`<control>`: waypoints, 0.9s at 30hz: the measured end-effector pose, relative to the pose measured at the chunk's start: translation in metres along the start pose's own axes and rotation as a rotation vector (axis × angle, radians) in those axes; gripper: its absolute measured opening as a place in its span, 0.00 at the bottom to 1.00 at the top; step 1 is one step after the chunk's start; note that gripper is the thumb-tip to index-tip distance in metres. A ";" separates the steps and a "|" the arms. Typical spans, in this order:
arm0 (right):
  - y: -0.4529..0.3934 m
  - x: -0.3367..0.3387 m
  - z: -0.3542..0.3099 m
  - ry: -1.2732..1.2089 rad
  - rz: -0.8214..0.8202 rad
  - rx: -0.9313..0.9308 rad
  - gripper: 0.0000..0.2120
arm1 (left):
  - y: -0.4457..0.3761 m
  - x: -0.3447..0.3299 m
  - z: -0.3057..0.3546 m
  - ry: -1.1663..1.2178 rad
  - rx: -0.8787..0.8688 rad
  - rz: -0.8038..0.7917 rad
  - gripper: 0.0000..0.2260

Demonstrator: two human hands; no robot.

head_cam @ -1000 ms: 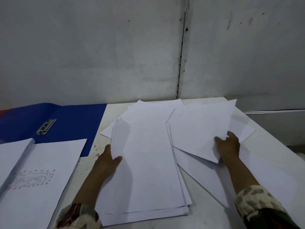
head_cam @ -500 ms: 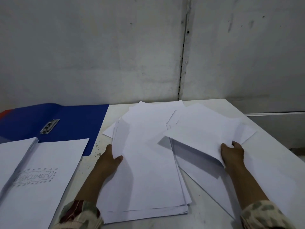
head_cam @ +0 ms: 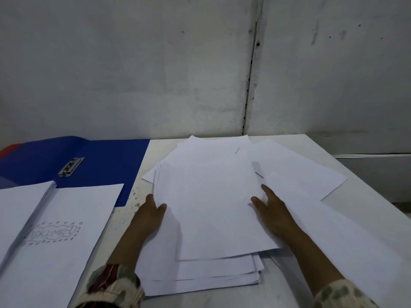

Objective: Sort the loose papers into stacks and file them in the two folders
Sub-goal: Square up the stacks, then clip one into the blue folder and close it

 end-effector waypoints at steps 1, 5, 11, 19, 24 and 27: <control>0.001 -0.003 -0.003 0.030 -0.038 0.002 0.28 | 0.000 0.000 0.000 0.003 0.001 0.004 0.25; 0.008 -0.018 -0.015 0.286 -0.122 0.014 0.26 | 0.000 -0.002 0.000 0.014 -0.001 0.000 0.27; 0.010 -0.037 -0.024 0.518 -0.125 0.162 0.18 | -0.003 -0.002 -0.005 0.066 -0.022 -0.031 0.28; 0.001 0.008 -0.002 0.364 0.143 0.149 0.14 | -0.007 -0.004 -0.008 0.039 -0.038 0.000 0.25; 0.001 0.062 0.034 0.566 0.183 -0.119 0.28 | -0.011 -0.006 -0.009 0.043 -0.037 0.005 0.24; 0.006 0.087 0.054 0.593 0.134 -0.280 0.40 | -0.010 -0.007 -0.007 0.041 -0.043 0.009 0.24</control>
Point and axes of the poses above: each hand's wrist, its own y-axis away from the middle knuckle, its own x-axis out of the back of the hand, z = x × y, the point moved 4 cm from there along -y, towards the middle knuckle, and after that the axes turned 14 degrees about x, right-handed, at the moved point
